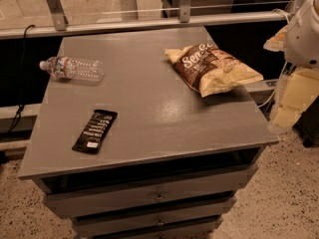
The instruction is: Pick brown chip bag
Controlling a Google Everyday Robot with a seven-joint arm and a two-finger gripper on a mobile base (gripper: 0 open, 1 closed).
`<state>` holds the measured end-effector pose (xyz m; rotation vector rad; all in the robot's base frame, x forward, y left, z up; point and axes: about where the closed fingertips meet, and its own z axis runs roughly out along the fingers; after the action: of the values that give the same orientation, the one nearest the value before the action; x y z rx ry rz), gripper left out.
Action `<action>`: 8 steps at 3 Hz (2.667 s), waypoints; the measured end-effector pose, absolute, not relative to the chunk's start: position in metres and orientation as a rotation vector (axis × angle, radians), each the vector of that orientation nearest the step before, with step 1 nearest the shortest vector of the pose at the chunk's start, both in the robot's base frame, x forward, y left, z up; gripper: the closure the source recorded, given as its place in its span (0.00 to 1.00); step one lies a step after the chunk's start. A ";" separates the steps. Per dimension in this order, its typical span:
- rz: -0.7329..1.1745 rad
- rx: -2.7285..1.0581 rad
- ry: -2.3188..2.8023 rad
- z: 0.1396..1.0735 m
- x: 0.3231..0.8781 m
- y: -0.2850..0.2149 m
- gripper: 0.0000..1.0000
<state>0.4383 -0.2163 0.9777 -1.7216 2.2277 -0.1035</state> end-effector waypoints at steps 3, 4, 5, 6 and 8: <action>-0.096 -1.577 2.160 0.935 0.495 -0.228 0.00; -0.065 -1.500 2.072 0.908 0.544 -0.223 0.00; -0.028 -1.444 1.994 0.891 0.587 -0.212 0.00; 0.011 -1.411 1.973 0.873 0.614 -0.203 0.18; 0.037 -1.376 1.933 0.877 0.630 -0.200 0.65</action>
Offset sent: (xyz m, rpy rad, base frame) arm 0.0711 -0.0247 -0.0483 0.1192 -0.1455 -0.0840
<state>0.6299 -0.2004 0.8767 -1.3763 1.9326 0.0368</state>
